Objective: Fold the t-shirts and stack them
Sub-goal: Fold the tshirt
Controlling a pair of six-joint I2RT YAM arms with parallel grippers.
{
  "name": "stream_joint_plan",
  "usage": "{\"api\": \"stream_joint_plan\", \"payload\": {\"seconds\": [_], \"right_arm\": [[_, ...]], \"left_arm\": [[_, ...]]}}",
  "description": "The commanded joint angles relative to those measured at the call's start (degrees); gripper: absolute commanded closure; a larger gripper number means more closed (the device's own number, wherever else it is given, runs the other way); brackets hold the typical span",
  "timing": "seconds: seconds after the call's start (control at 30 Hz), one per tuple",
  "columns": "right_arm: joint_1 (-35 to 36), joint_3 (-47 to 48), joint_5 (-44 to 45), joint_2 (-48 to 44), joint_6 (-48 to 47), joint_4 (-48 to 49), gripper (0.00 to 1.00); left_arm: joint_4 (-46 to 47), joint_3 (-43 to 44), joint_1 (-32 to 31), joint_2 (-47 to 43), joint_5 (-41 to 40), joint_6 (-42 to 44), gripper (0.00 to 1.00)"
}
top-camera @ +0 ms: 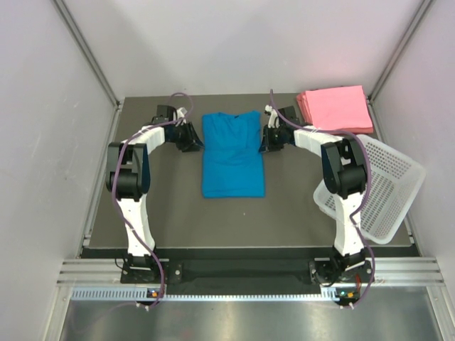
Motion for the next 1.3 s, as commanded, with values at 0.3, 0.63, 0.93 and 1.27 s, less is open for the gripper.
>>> {"api": "stream_joint_plan", "payload": {"seconds": [0.3, 0.63, 0.93, 1.27], "right_arm": [[-1.1, 0.7, -0.6, -1.9, 0.5, 2.0, 0.98], [-1.6, -0.2, 1.8, -2.8, 0.0, 1.4, 1.00], [-2.1, -2.4, 3.6, -4.5, 0.3, 3.6, 1.00], [-2.1, -5.3, 6.5, -6.6, 2.1, 5.4, 1.00]], "left_arm": [[1.3, -1.3, -0.6, 1.6, 3.3, 3.2, 0.65], [3.2, -1.2, -0.7, 1.9, -0.7, 0.3, 1.00], [6.0, -2.3, -0.7, 0.0, -4.7, -3.3, 1.00], [6.6, -1.7, -0.6, -1.2, -5.0, -5.2, 1.00]]}}
